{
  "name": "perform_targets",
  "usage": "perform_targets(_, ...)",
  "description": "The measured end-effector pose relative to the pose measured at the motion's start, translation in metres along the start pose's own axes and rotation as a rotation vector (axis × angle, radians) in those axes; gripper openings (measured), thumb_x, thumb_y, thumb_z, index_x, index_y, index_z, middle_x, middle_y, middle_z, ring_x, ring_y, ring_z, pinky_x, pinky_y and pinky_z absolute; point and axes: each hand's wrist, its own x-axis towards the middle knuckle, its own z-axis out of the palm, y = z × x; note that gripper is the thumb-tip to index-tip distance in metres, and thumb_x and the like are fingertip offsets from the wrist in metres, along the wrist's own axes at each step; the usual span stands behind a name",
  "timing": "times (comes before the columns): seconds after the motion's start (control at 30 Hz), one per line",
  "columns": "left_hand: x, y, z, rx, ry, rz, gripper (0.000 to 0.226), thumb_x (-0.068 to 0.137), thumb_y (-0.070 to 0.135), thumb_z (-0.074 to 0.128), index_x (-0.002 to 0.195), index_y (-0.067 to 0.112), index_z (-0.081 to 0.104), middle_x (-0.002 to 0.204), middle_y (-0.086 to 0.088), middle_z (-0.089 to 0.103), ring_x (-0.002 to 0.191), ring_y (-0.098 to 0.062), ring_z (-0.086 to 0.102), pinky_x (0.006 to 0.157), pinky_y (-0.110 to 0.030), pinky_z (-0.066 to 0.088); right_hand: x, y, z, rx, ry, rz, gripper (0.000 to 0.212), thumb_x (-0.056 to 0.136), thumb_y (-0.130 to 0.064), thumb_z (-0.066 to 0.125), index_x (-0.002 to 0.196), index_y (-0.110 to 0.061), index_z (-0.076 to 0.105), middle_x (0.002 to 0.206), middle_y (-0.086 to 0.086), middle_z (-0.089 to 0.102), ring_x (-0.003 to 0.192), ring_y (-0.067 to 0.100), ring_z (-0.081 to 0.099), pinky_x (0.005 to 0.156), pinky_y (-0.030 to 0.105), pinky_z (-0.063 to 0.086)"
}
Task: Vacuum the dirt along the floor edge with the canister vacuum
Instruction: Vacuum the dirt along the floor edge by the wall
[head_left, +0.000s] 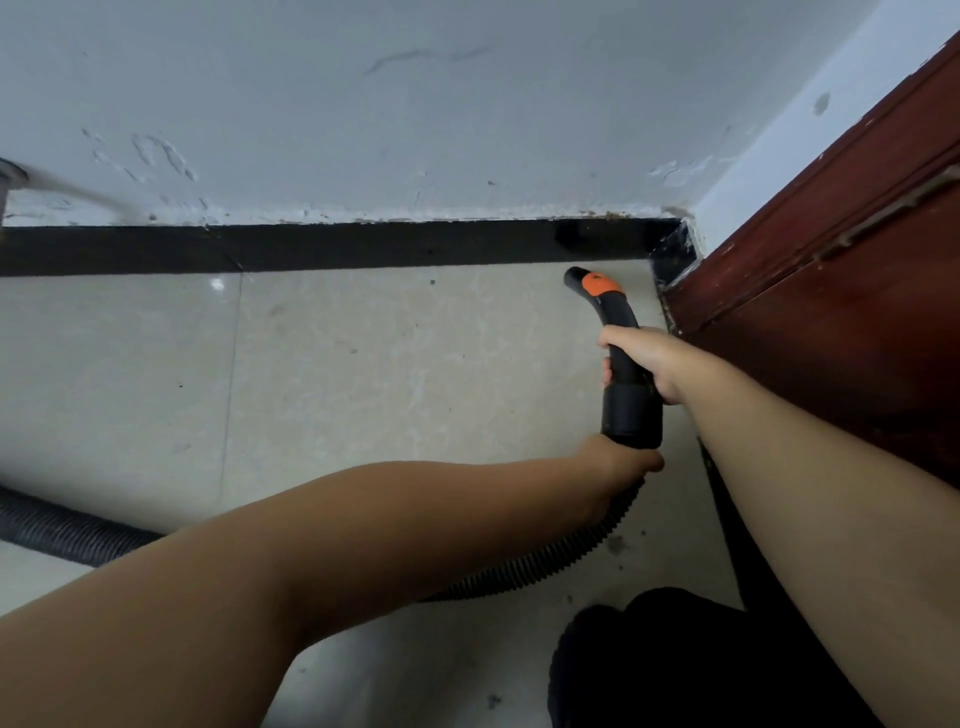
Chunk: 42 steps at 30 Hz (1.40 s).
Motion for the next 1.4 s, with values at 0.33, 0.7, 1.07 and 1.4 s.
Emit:
perform_targets(0.33,0.025,0.025,-0.001,0.182,-0.006,0.103,0.018,0.086,0.016,0.064,0.076,0.015,0.049,0.070,-0.005,0.053,0.057,-0.017,0.049,0.056,-0.025,0.043,0.030,-0.008,-0.034,0.193,0.194,-0.022,0.010,0.088,-0.012,0.056,0.081,-0.011,0.050,0.055,0.006,0.052,0.032,0.014,0.050,0.039,0.021,0.046)
perform_targets(0.7,0.014,-0.014,-0.027,0.114,0.136,0.130,0.022,0.084,0.010,0.063,0.101,0.012,0.049,0.073,-0.002,0.050,0.061,-0.014,0.048,0.061,-0.025,0.044,0.013,0.003,0.025,0.164,0.081,-0.043,0.010,0.087,-0.009,0.058,0.087,-0.009,0.049,0.066,0.010,0.053,0.051,0.021,0.052,0.052,0.029,0.049)
perform_targets(1.07,-0.020,-0.051,-0.088,-0.001,0.262,0.133,0.027,0.082,0.008,0.063,0.105,0.012,0.049,0.079,-0.005,0.052,0.065,-0.017,0.049,0.065,-0.028,0.045,-0.020,0.000,0.118,0.070,-0.066,-0.093,0.016,0.086,-0.008,0.057,0.099,-0.007,0.047,0.064,0.010,0.052,0.045,0.021,0.050,0.042,0.024,0.049)
perform_targets(1.4,-0.060,-0.069,-0.155,-0.114,0.381,0.110,0.016,0.082,0.009,0.062,0.086,0.015,0.048,0.071,-0.004,0.051,0.059,-0.017,0.048,0.061,-0.027,0.045,-0.056,-0.019,0.215,-0.117,-0.224,-0.129,0.010,0.087,-0.007,0.056,0.089,-0.009,0.046,0.064,0.010,0.052,0.045,0.020,0.050,0.043,0.022,0.047)
